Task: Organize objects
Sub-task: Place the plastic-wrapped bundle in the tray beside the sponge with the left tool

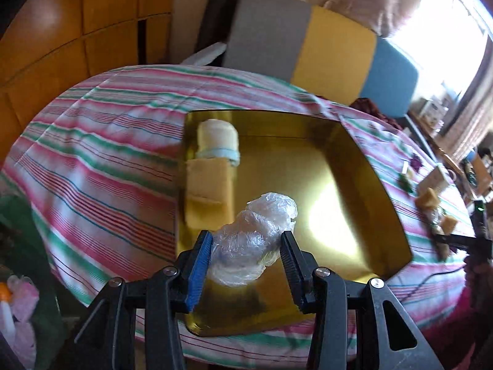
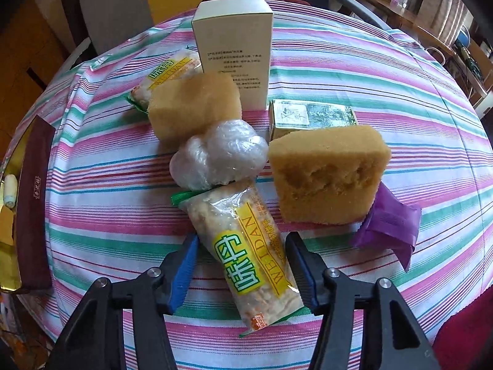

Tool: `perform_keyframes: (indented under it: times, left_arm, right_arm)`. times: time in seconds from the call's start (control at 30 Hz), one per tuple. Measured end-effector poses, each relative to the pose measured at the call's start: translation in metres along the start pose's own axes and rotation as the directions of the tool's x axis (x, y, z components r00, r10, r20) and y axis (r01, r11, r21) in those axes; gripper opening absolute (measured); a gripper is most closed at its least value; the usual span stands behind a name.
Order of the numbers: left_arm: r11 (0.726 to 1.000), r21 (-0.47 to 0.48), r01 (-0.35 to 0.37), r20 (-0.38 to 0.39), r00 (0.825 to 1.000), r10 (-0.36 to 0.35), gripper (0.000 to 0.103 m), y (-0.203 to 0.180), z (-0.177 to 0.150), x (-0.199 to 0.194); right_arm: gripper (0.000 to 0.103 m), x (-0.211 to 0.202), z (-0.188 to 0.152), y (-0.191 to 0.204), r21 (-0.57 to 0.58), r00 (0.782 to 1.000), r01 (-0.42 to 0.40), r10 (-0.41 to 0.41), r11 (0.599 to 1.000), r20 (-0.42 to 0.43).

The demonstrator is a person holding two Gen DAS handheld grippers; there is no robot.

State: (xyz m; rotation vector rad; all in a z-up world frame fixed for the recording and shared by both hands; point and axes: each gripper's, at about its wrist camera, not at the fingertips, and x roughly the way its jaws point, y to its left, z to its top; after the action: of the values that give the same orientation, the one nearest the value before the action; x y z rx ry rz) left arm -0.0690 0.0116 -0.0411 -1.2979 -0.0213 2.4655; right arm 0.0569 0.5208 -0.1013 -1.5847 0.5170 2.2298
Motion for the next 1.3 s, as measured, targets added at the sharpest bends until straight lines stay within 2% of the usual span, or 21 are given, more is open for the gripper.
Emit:
perform_keyframes:
  times: [0.2, 0.4, 0.53, 0.63, 0.8, 0.93, 1.13, 1.3]
  left_arm:
    - [0.998, 0.014, -0.058, -0.056, 0.997, 0.058, 0.047, 0.001, -0.010, 0.014]
    - [0.994, 0.045, -0.101, -0.023, 0.995, 0.102, 0.051, -0.001, -0.011, 0.011]
    - [0.989, 0.059, -0.135, 0.030, 0.991, 0.133, 0.056, -0.002, -0.009, 0.004]
    - [0.986, 0.064, -0.153, 0.044, 0.988, 0.150, 0.056, -0.001, -0.009, 0.002]
    - [0.989, 0.046, -0.137, 0.050, 0.990, 0.135, 0.057, -0.005, -0.009, 0.001]
    - [0.993, 0.045, -0.109, 0.070, 0.992, 0.106, 0.069, -0.017, -0.009, -0.001]
    - [0.995, 0.081, -0.060, 0.068, 0.996, 0.055, 0.069, -0.041, -0.011, 0.002]
    - [0.993, 0.111, -0.050, 0.060, 0.997, 0.043, 0.069, -0.053, -0.016, 0.006]
  right_arm:
    - [0.059, -0.002, -0.002, -0.002, 0.002, 1.000, -0.002, 0.002, 1.000, -0.002]
    - [0.058, 0.002, 0.000, 0.006, -0.015, 1.000, 0.004, -0.004, 1.000, -0.002]
    - [0.055, 0.002, -0.001, 0.008, -0.030, 1.000, 0.009, -0.009, 1.000, -0.001]
    - [0.054, 0.003, -0.002, 0.012, -0.051, 1.000, 0.013, -0.013, 0.999, 0.000]
    - [0.052, 0.002, -0.003, 0.022, -0.083, 1.000, -0.007, 0.007, 0.996, 0.000]
    - [0.051, 0.002, -0.003, 0.027, -0.100, 0.999, -0.040, 0.039, 0.994, -0.007]
    - [0.051, 0.004, -0.004, 0.034, -0.125, 0.999, -0.039, 0.038, 0.991, -0.011]
    - [0.051, 0.003, -0.005, 0.036, -0.142, 1.000, -0.023, 0.022, 0.990, -0.007]
